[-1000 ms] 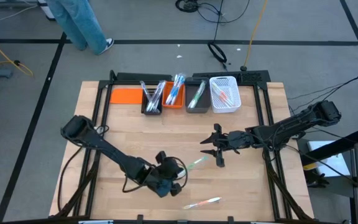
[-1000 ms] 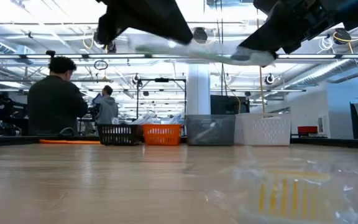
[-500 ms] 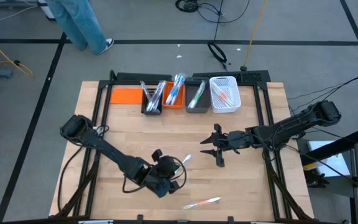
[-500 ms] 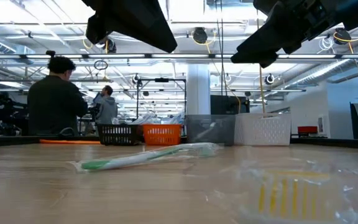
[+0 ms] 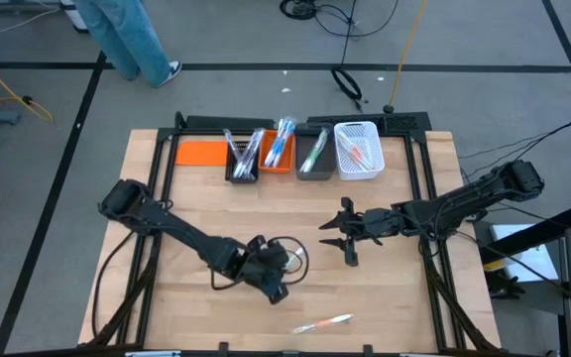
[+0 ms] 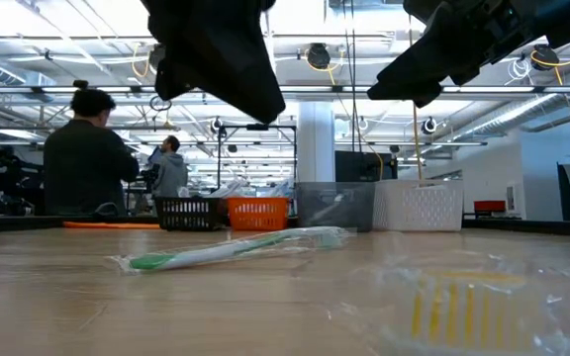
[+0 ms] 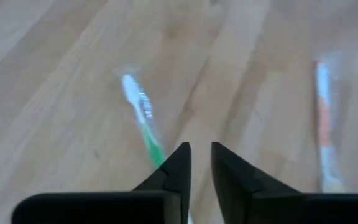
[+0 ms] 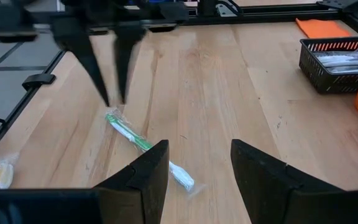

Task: Pick & Place Toothbrushes
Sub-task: Put the green toothbrush into the black bin

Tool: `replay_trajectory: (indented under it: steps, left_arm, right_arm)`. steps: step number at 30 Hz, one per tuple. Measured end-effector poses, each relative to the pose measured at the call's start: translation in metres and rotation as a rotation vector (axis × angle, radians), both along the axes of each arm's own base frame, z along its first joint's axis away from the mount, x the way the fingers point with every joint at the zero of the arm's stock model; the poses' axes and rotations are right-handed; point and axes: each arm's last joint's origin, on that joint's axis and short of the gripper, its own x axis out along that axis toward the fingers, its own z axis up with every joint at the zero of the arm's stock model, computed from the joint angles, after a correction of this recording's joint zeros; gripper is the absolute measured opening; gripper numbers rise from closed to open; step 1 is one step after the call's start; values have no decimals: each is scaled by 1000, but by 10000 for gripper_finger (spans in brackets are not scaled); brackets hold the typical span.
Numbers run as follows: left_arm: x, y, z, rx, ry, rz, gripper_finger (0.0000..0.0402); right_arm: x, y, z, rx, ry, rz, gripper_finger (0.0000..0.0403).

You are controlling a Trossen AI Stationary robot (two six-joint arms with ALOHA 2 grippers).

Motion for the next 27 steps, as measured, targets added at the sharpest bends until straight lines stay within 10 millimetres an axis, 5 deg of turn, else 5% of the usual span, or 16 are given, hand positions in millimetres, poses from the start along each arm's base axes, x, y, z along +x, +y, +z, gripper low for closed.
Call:
replay_trajectory:
  steps: [8,13,27]
  left_arm:
    - [5,18,-4,13,49,39,144]
    - [11,18,-24,7,99,29,180]
    - [22,27,-55,-34,174,61,198]
  right_arm:
    - [0,0,0,0,0,0,164]
    - [0,0,0,0,0,0,165]
    - [0,0,0,-1,1,-1,165]
